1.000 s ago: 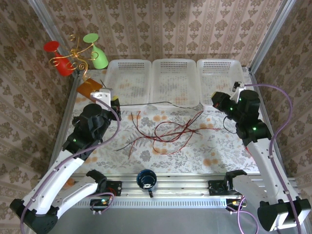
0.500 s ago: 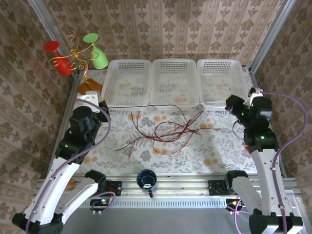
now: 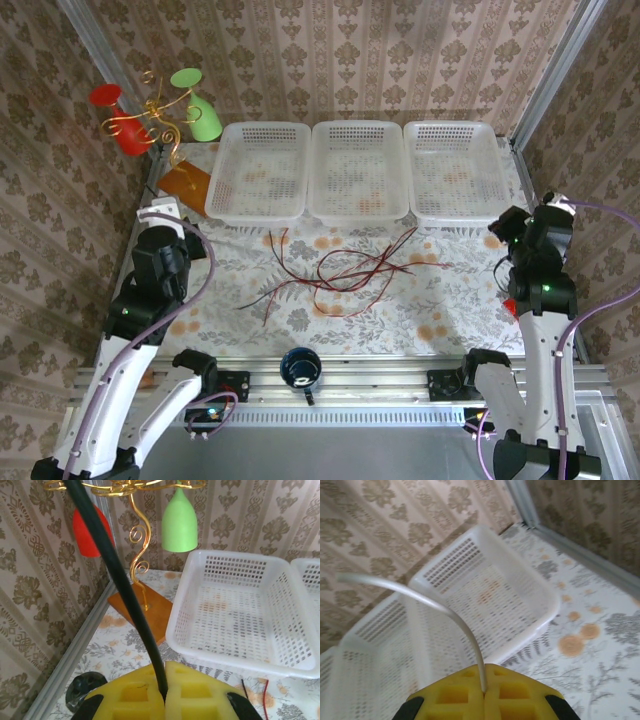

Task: Untangle the cables
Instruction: Untie the cable, then place the cable in the container.

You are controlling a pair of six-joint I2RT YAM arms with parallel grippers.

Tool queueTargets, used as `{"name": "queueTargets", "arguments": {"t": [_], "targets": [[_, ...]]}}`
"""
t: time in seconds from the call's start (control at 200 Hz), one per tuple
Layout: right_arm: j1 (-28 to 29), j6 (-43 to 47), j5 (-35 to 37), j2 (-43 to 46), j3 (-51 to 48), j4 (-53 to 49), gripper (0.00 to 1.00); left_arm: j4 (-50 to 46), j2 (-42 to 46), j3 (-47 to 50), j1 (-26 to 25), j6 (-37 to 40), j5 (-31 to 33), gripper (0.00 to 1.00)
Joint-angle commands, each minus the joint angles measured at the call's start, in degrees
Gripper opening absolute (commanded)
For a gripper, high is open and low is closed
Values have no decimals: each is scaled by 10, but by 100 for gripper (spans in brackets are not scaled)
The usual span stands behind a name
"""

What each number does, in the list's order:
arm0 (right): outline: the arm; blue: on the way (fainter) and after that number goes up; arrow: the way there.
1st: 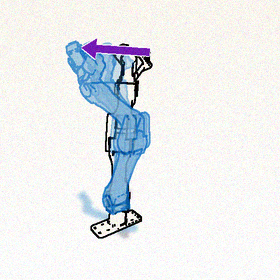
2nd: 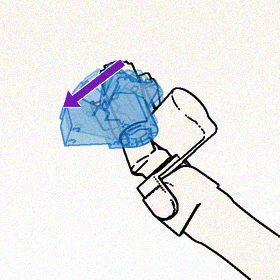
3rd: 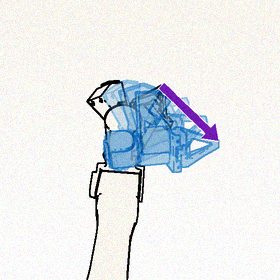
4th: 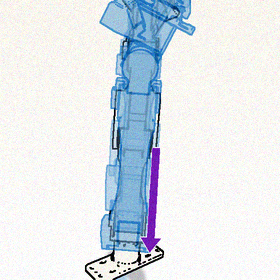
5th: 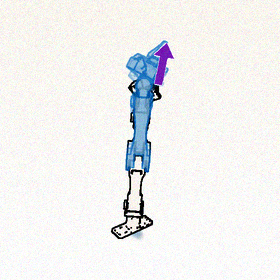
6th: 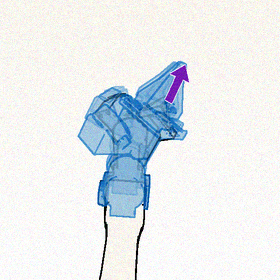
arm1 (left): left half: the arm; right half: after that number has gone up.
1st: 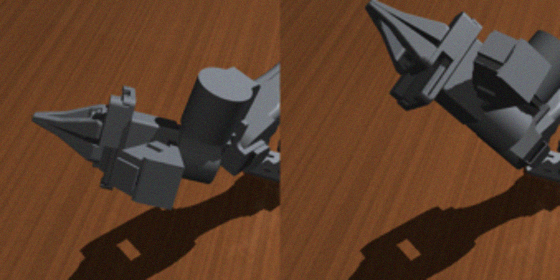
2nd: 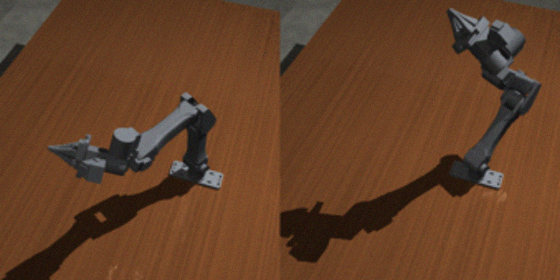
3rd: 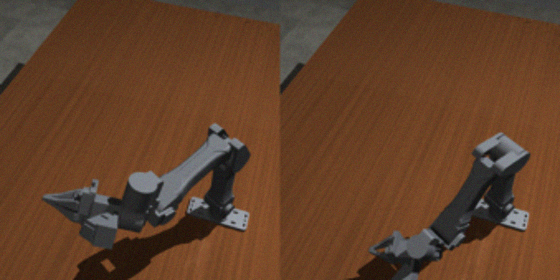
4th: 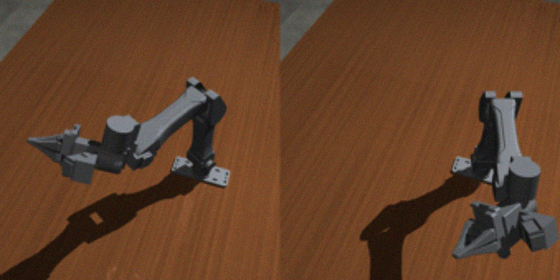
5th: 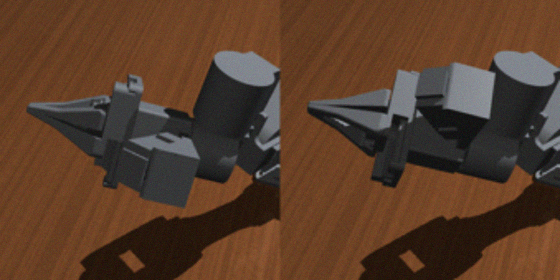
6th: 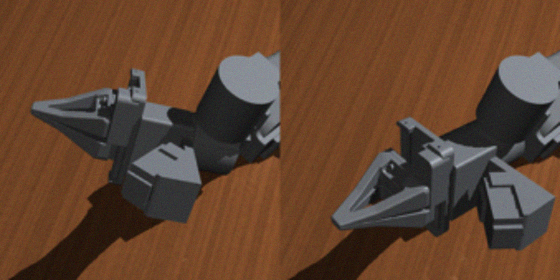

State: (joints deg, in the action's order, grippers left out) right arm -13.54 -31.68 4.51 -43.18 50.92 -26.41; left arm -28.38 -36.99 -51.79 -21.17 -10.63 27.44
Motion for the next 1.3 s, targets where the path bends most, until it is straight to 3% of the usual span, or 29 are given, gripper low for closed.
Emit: {"name": "queueTargets", "arguments": {"t": [0.0, 0.21, 0.31, 0.525, 0.76, 1.07, 1.295], "targets": [[-7, 34, 60, -1, -17, -24, 0, -19, 12, -12, 14, 25, 19, 0], [-8, 18, -57, 26, -38, 18, 0, 6, 4, -8, 20, -31, -157, 0], [-8, 11, -82, 27, -13, 17, 0, 43, 8, 6, 8, -39, -202, 0], [-8, 5, -138, 2, 84, 33, 0, 88, -6, -13, -46, -17, -196, 0], [0, -33, -175, -98, 222, 93, 0, 118, -56, -56, -106, 5, -176, 0], [26, -79, -149, -263, 430, 162, 0, 145, -86, -48, -139, -6, -164, 0], [54, -63, -113, -411, 598, 170, 0, 139, -88, -46, -156, -11, -150, 0]]}}
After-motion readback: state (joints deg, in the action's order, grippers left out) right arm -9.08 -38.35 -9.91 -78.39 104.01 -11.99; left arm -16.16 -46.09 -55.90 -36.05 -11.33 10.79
